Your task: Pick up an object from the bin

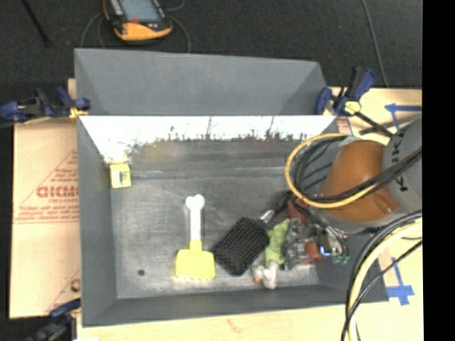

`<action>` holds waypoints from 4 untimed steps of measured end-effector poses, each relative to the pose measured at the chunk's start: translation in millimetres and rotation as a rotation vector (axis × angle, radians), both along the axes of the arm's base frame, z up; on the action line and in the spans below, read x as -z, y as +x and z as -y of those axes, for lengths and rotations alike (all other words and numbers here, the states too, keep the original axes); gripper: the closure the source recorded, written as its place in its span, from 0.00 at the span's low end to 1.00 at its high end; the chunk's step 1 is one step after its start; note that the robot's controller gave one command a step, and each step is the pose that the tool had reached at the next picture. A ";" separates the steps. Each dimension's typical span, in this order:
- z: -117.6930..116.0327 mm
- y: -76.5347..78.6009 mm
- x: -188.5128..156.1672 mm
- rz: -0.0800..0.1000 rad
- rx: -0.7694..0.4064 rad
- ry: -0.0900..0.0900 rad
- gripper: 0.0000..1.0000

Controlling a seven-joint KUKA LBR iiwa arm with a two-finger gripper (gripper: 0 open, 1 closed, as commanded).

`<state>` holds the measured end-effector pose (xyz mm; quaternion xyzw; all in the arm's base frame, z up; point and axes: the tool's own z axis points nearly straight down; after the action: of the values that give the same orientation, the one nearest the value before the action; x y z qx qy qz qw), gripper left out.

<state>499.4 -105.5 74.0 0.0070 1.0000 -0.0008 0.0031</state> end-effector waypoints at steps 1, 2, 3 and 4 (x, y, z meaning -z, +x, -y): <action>-2.9 0.6 -0.1 0.001 -0.004 -0.003 1.00; 9.9 -0.2 -9.5 -0.001 -0.018 0.001 1.00; 3.9 6.4 -57.7 -0.006 -0.001 0.002 1.00; 14.3 15.3 0.9 0.003 -0.136 0.008 0.00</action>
Offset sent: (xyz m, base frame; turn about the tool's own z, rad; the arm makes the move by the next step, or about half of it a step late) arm -0.0015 -0.0148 0.0124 -0.0217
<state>514.7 -119.8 73.0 -0.0608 0.9981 0.0036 0.0046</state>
